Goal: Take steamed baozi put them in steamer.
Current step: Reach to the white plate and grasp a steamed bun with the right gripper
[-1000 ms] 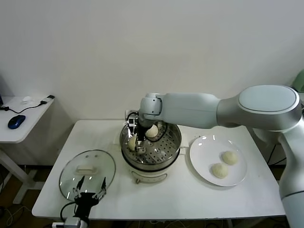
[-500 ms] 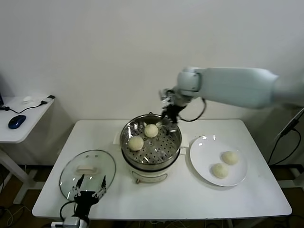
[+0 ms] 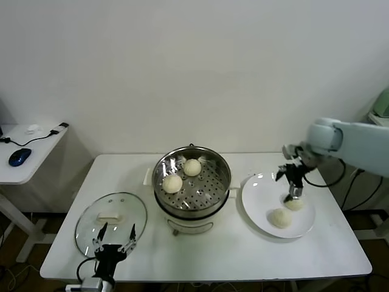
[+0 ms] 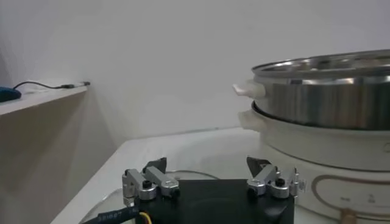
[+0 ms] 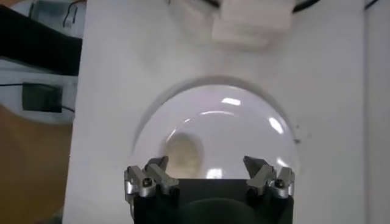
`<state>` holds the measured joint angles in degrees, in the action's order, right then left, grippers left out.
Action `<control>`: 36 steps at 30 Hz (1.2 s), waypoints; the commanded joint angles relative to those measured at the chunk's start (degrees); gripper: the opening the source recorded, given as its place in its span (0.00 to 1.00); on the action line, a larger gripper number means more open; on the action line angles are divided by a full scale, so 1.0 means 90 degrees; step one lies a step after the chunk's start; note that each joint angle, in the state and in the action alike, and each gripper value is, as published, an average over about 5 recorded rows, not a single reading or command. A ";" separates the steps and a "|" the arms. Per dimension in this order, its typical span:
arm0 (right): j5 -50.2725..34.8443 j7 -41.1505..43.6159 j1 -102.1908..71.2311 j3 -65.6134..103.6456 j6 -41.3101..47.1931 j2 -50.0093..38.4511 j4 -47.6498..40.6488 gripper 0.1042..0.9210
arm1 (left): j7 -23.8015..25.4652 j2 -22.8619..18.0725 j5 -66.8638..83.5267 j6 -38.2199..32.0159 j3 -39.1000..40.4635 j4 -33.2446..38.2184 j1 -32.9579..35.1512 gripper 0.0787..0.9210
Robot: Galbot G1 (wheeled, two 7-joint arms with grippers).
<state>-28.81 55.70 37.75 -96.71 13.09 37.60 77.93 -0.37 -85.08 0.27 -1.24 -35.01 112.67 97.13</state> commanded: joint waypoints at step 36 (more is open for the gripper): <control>0.0339 0.0109 0.0154 0.0361 -0.0099 0.0491 -0.0610 0.70 | -0.0022 -0.0006 -0.0016 0.0038 -0.0024 -0.0022 0.0036 0.88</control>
<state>-21.64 53.52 21.07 -82.35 14.94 38.80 71.95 -0.57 -85.08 0.16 -0.89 -35.21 112.55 97.50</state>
